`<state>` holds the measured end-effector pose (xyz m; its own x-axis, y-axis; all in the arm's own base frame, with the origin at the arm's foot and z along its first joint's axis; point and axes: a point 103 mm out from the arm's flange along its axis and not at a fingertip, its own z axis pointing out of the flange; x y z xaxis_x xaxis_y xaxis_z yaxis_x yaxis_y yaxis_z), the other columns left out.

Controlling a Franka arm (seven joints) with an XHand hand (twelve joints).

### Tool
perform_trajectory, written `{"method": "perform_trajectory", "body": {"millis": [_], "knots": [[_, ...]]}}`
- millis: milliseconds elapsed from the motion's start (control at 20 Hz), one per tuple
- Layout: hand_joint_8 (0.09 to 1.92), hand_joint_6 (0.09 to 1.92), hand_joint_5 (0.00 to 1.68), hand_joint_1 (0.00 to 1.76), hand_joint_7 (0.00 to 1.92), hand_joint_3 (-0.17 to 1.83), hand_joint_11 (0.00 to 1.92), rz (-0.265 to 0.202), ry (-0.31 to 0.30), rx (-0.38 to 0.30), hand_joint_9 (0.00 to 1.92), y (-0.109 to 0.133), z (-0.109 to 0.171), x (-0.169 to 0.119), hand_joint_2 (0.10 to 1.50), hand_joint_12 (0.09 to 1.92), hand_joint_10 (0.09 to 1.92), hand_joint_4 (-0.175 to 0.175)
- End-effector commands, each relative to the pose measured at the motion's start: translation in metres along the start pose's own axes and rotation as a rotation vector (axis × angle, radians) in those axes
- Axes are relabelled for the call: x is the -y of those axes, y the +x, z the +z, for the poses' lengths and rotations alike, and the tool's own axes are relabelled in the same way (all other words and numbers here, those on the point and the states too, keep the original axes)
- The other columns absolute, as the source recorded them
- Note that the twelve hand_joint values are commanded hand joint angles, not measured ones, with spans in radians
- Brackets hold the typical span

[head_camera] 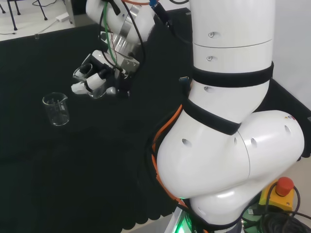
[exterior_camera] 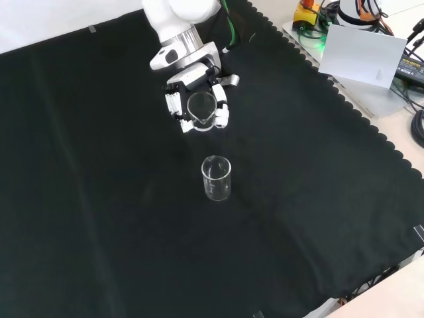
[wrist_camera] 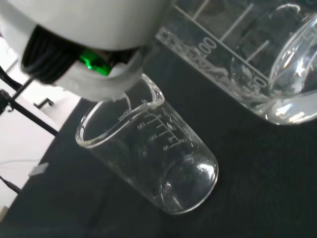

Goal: Pour the water from the handheld beaker into the one on the table.

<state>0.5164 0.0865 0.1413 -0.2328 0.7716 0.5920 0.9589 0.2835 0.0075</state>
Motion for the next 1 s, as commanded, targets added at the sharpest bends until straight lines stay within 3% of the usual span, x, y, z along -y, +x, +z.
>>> {"method": "perform_trajectory", "body": {"millis": [50, 500, 600, 1000], "knots": [[0.09, 0.09, 1.59, 1.22, 1.83, 0.64, 1.39, 0.005, 0.052, 0.152, 1.73, 0.022, 0.002, -0.007, 0.59, 0.71, 0.09, -0.114], [0.09, 0.09, 1.59, 1.22, 1.83, 0.64, 1.38, 0.041, 0.129, 0.326, 1.73, 0.046, 0.005, -0.018, 0.6, 0.71, 0.09, -0.117], [0.09, 0.09, 1.59, 1.22, 1.83, 0.64, 1.38, 0.054, 0.169, 0.371, 1.73, 0.052, 0.008, -0.021, 0.6, 0.71, 0.09, -0.117], [0.09, 0.09, 1.59, 1.22, 1.83, 0.64, 1.38, 0.071, 0.219, 0.471, 1.73, 0.067, 0.013, -0.028, 0.6, 0.71, 0.09, -0.118]]}}
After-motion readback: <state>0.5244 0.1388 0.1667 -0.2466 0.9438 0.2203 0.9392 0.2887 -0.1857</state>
